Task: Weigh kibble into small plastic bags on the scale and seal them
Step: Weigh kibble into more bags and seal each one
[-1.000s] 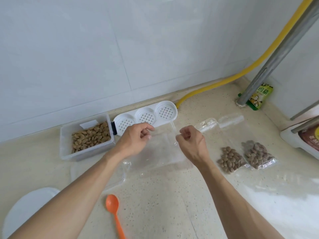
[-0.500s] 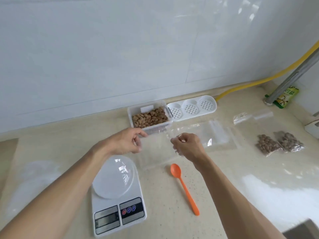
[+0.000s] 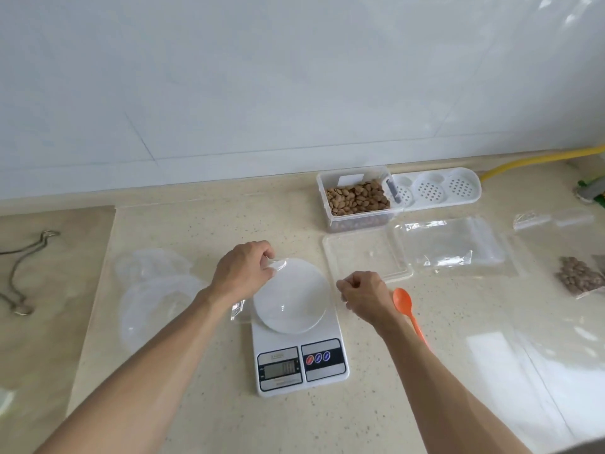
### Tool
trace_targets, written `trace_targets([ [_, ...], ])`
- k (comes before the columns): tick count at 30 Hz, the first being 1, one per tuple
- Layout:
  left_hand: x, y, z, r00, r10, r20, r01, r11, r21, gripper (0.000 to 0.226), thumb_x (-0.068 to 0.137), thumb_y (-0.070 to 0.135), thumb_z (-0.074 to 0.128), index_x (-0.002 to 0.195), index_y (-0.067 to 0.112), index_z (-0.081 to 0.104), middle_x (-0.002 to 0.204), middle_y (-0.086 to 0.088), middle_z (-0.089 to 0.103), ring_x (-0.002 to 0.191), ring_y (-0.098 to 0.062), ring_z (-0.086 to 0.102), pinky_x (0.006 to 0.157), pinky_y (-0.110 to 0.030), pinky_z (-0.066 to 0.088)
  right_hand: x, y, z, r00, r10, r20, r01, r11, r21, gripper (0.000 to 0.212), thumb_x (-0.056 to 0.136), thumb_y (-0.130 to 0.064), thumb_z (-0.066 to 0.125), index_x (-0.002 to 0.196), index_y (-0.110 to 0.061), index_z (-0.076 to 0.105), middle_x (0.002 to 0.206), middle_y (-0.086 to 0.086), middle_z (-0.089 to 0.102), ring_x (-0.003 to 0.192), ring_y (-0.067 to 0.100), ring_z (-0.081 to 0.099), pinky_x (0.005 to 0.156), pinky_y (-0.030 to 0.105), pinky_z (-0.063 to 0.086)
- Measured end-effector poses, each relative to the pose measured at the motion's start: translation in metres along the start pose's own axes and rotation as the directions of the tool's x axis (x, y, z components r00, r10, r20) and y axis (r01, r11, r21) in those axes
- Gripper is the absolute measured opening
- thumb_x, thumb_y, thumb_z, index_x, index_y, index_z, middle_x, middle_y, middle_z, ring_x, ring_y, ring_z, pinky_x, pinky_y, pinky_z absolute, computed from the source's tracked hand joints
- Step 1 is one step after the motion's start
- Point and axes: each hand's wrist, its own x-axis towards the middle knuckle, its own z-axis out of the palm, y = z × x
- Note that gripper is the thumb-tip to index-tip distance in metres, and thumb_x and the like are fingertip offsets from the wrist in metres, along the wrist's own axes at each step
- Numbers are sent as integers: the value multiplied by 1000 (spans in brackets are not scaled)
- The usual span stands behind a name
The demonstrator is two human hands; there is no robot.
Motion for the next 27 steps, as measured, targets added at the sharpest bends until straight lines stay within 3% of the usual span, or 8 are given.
trace_targets([
  [4, -4, -8, 10, 996, 53, -73, -51, 998, 34, 31, 86, 26, 67, 116, 15, 62, 114, -1, 63, 110, -23, 56, 93, -39, 44, -1, 3, 2, 997, 25, -79, -25, 1000, -2, 26, 92, -36, 58, 102, -14, 67, 94, 4, 70, 92, 26, 65, 85, 41, 54],
  [7, -16, -7, 15, 980, 85, -181, -75, 995, 60, 36, 89, 28, 64, 121, 12, 61, 122, -6, 60, 115, -27, 53, 96, -41, 43, -10, 7, 2, 989, -18, -150, 13, 999, -38, 37, 94, -38, 53, 123, -15, 58, 106, 0, 65, 102, 24, 61, 94, 43, 50],
  [10, -39, -1, 20, 953, 143, -265, -124, 989, 85, 38, 89, 28, 64, 122, 10, 61, 123, -9, 58, 117, -30, 50, 96, -42, 42, -27, 15, 8, 950, -208, -234, 180, 974, -136, 40, 97, -35, 52, 130, -13, 53, 122, 8, 61, 110, 25, 57, 94, 41, 47],
  [13, -71, 4, 28, 933, 169, -317, -130, 982, 140, 43, 88, 30, 64, 125, 9, 59, 126, -12, 55, 122, -31, 47, 97, -44, 40, -51, 22, 19, 862, -424, -278, 347, 893, -286, 39, 97, -31, 54, 131, -10, 53, 121, 12, 59, 111, 30, 53, 89, 39, 40],
  [16, -109, 3, 42, 917, 172, -359, -116, 978, 171, 46, 86, 31, 66, 125, 7, 58, 125, -13, 54, 122, -32, 47, 96, -46, 43, -73, 35, 31, 794, -556, -246, 447, 808, -384, 40, 95, -32, 51, 128, -9, 56, 119, 13, 59, 105, 33, 53, 85, 43, 43],
  [22, -185, -14, 93, 924, 106, -366, -46, 985, 167, 59, 85, 51, 48, 126, 8, 56, 126, -11, 53, 125, -30, 45, 94, -47, 47, -111, 84, 59, 793, -599, -116, 480, 730, -486, 45, 95, -38, 41, 130, -13, 54, 123, 11, 59, 103, 33, 54, 80, 44, 46],
  [24, -199, -20, 109, 951, 43, -306, 17, 982, 190, 72, 85, 60, 41, 135, 9, 48, 132, -14, 51, 130, -32, 41, 96, -50, 46, -119, 100, 65, 815, -575, -66, 466, 720, -515, 47, 96, -40, 40, 135, -15, 49, 131, 12, 55, 110, 34, 53, 84, 46, 46],
  [27, -200, -26, 121, 981, -89, -174, 126, 968, 218, 93, 83, 73, 28, 152, 12, 21, 151, -18, 32, 142, -35, 25, 109, -52, 33, -123, 115, 70, 849, -529, 6, 440, 700, -563, 52, 100, -38, 44, 147, -19, 35, 143, 11, 44, 121, 33, 45, 93, 46, 41],
])
